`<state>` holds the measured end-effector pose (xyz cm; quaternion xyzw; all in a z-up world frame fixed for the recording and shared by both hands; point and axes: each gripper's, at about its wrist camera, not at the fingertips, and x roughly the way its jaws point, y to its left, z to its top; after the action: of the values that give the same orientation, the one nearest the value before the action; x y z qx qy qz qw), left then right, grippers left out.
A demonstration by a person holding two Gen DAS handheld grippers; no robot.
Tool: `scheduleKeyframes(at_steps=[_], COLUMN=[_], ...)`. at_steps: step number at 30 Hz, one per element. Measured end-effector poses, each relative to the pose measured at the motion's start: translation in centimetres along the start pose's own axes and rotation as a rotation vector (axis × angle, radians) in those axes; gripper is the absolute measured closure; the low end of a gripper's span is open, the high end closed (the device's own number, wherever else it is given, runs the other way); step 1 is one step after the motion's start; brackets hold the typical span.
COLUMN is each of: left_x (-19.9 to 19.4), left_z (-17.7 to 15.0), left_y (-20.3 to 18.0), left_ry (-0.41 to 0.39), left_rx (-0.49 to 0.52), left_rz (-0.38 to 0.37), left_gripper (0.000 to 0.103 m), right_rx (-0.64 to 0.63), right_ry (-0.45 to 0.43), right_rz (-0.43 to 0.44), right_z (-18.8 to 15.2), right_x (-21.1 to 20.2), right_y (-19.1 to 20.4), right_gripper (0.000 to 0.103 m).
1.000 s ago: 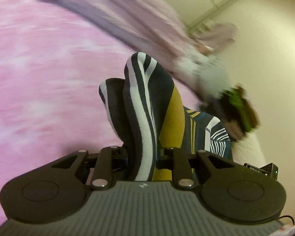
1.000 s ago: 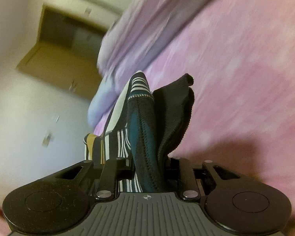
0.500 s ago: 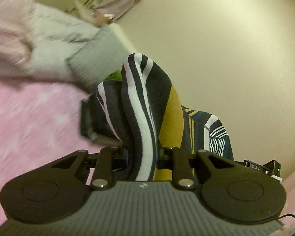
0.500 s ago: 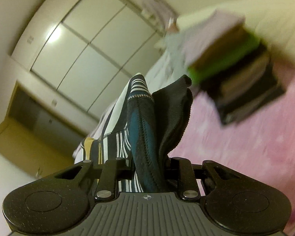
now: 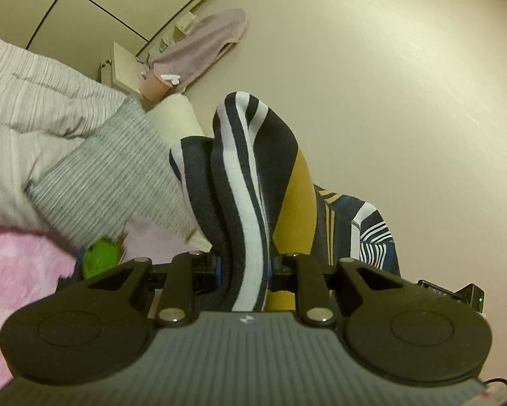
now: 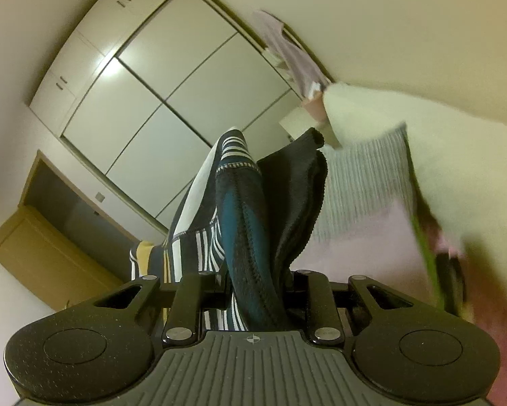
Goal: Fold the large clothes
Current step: 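Lift the folded garment with both tools and carry it to the clothes stack, then lower the garment onto the top of the stack and open both tools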
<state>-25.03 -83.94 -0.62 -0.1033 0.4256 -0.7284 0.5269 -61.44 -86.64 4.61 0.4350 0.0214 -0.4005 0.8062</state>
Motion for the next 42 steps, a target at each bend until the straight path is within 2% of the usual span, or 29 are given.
scheduleKeyframes(at_steps=[3, 10, 12, 15, 16, 19, 21, 23, 25, 27, 29, 31, 33, 34, 36, 38, 42], left_x=[3.1, 8.3, 10.2, 12.7, 12.8, 12.0, 11.5, 10.6, 8.9, 7.1, 6.1, 6.5, 8.2, 9.1, 9.9, 10.3, 10.5], left_z=[1.1, 0.4, -0.3, -2.0, -2.5, -2.6, -2.3, -2.3, -2.7, -3.8, -5.4, -7.3, -9.0, -9.7, -10.9, -11.9, -12.9], left_y=[-0.5, 2.4, 4.2, 7.6, 8.5, 9.1, 8.6, 7.1, 5.0, 2.2, -0.5, -2.4, -2.8, -2.3, -1.4, -0.5, -0.2], left_ry=[0.003, 0.077, 0.107, 0.158, 0.165, 0.140, 0.116, 0.091, 0.038, -0.001, 0.011, 0.062, 0.136, 0.175, 0.190, 0.193, 0.183], left_rx=[0.003, -0.033, -0.058, -0.102, -0.111, -0.108, -0.055, 0.034, 0.133, 0.232, 0.332, 0.440, 0.519, 0.525, 0.530, 0.528, 0.517], left_rz=[0.038, 0.116, 0.150, 0.265, 0.296, 0.305, 0.322, 0.378, 0.413, 0.425, 0.382, 0.341, 0.365, 0.393, 0.409, 0.427, 0.453], left_gripper=[0.085, 0.085, 0.083, 0.079, 0.074, 0.073, 0.072, 0.072, 0.071, 0.071, 0.071, 0.071, 0.071, 0.071, 0.070, 0.067, 0.066], right_rx=[0.009, 0.100, 0.132, 0.129, 0.111, 0.022, -0.103, -0.237, -0.335, -0.398, -0.463, -0.523, -0.561, -0.582, -0.584, -0.576, -0.602], right_ry=[0.016, 0.103, 0.136, 0.177, 0.193, 0.134, 0.043, -0.026, -0.072, -0.064, -0.039, -0.006, 0.034, 0.034, 0.066, 0.111, 0.134], right_rz=[0.002, -0.039, -0.077, -0.216, -0.268, -0.304, -0.341, -0.390, -0.381, -0.339, -0.315, -0.329, -0.364, -0.383, -0.397, -0.402, -0.416], right_z=[3.1, 4.9, 4.5, 2.9, 2.2, 1.3, 0.5, -0.7, -2.9, -5.4, -8.1, -10.2, -11.5, -12.2, -12.8, -13.4, -14.4], right_x=[2.1, 6.9, 8.6, 12.0, 12.8, 12.1, 10.0, 7.9, 5.8, 4.4, 4.0, 4.5, 5.8, 6.2, 6.8, 7.5, 8.0], right_y=[-2.6, -10.2, -12.4, -15.5, -16.3, -16.2, -14.2, -11.7, -9.6, -7.7, -6.3, -5.5, -5.7, -5.8, -6.5, -7.5, -8.3], right_gripper=[0.082, 0.082, 0.079, 0.067, 0.063, 0.059, 0.059, 0.059, 0.059, 0.059, 0.059, 0.059, 0.059, 0.059, 0.059, 0.059, 0.059])
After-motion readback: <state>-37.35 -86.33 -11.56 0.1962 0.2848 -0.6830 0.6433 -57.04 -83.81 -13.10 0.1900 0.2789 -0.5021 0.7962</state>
